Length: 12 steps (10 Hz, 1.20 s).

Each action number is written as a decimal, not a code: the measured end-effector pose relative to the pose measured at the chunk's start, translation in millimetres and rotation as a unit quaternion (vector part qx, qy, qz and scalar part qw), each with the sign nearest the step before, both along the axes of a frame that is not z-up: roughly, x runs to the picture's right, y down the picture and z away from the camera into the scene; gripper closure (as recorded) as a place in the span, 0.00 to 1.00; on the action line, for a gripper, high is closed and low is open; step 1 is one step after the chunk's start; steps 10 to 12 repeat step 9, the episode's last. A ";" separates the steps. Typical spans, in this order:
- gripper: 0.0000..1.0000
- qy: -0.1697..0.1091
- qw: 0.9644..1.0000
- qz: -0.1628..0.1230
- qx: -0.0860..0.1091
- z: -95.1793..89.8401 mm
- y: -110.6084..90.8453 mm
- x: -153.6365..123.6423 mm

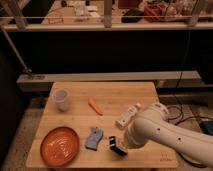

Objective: Knock the eraser over

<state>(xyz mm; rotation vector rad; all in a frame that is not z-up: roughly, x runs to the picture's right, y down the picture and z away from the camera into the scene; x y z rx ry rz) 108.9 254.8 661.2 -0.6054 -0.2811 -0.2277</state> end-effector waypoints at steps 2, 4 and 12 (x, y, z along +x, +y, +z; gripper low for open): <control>0.90 -0.001 1.000 0.003 0.002 1.5 -7.0 -20.5; 0.90 0.001 1.000 0.002 0.004 4.1 -13.6 -30.2; 0.90 0.001 1.000 0.007 0.003 10.0 -21.4 -50.6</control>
